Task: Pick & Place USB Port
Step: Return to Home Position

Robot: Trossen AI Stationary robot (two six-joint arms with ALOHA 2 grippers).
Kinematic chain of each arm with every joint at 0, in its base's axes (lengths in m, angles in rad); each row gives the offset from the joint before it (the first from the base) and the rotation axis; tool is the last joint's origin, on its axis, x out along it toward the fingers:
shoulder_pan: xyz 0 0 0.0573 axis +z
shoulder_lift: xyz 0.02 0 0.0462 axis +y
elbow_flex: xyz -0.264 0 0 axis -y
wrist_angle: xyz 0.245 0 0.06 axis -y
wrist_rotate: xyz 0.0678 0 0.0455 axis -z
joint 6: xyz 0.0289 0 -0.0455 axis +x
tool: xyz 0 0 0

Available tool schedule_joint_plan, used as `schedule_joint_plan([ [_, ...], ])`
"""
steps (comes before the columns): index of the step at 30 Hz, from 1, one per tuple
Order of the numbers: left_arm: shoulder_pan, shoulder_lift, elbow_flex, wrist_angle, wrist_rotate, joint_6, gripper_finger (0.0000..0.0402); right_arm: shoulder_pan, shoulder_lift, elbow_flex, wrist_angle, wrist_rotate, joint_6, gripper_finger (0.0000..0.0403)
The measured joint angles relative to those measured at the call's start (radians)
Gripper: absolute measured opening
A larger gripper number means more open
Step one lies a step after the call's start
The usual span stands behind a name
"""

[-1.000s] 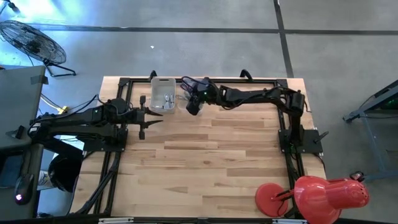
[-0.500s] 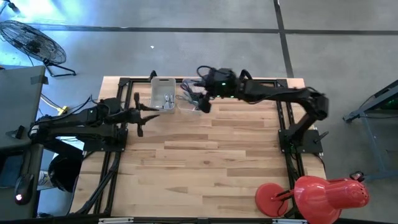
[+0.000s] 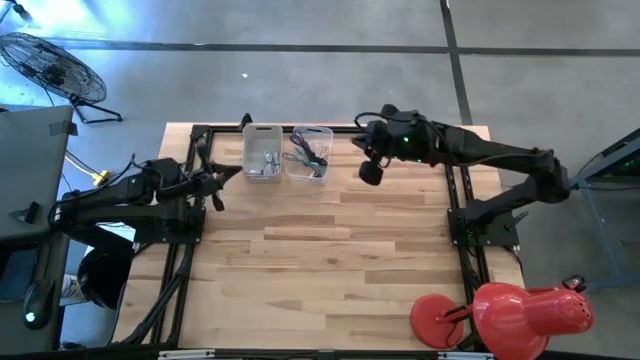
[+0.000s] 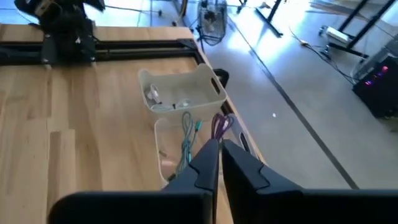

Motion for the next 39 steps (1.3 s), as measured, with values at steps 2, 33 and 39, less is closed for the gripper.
schedule_joint_plan([
  [2,0.0,-0.009,0.017,-0.008,0.0,0.0,0.0006,0.012,-0.02,0.0,-0.039,0.015,0.0,0.0008],
  [33,0.0,-0.037,0.355,-0.309,-0.131,-0.089,0.0,0.086,-0.842,-0.297,-0.344,0.143,0.304,0.0],
  [39,0.0,-0.037,0.355,-0.312,-0.101,-0.141,0.0,0.086,-1.086,-0.583,-0.024,-0.035,0.274,0.0],
])
